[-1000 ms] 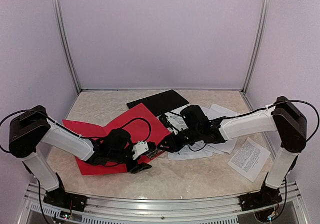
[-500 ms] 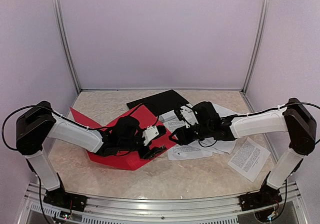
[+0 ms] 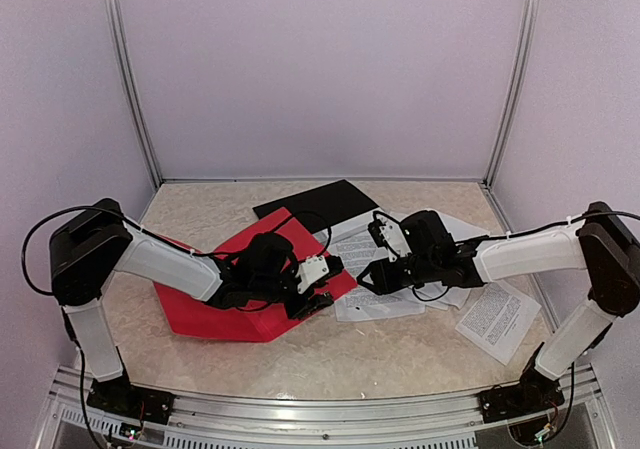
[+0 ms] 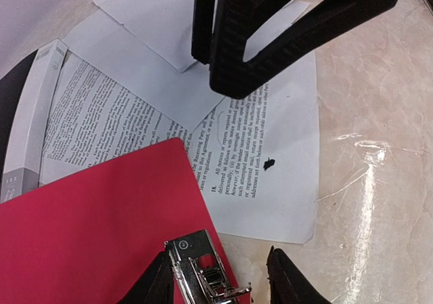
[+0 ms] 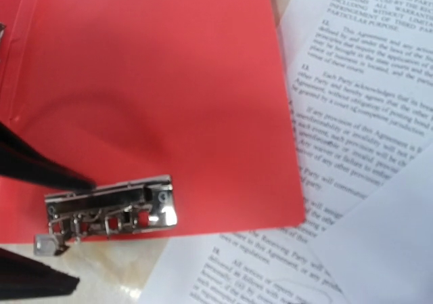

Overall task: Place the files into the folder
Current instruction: Open the spring clip on the folder.

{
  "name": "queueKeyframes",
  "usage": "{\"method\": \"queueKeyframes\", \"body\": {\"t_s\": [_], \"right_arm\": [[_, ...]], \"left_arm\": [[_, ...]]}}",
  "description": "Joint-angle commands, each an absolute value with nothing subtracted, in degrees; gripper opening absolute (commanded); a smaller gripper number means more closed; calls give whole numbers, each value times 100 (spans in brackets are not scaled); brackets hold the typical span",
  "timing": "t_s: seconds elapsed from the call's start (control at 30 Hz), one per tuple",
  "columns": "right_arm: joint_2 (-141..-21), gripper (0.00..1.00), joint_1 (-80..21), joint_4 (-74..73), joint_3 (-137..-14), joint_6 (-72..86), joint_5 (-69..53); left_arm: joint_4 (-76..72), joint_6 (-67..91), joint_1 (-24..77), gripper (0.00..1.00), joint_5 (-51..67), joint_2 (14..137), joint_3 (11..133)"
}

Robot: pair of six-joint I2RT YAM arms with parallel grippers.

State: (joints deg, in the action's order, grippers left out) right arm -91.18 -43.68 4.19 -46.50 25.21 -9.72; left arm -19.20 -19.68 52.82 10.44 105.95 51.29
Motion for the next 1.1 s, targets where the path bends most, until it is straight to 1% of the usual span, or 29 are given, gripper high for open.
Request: {"method": "queueKeyframes", "body": {"t_s": [0.0,0.23,0.33,0.5,0.67,0.9,1.07], "right_arm": [[-9075,42,-4309,464,-4561,2554,-943],[-9216,40,-4307,464,-4578,2544,-955],[-9250,40,-4307,398,-4622,2480,-904],[-9581,39,-4307,325,-4917,2259,-981],[-10137,38,-4334,505,-5325,2189,-1291],[-10708,38,-4509,362,-6097,1965,-1533],[-10909,38,-4579,217,-6352,1861,-1550]], "left_arm": [[-1770,-1938,5317,39,1175,10773,5335],[-1759,-1873,5313,18,1324,10598,5201],[-1700,-1801,5315,14,1425,10289,4941],[-1768,-1443,5312,13,1355,9585,4294],[-1720,-1098,5317,14,1112,9183,3800],[-1395,-929,5325,15,788,8917,3550],[-1032,-826,5322,15,520,8716,3342]]}}
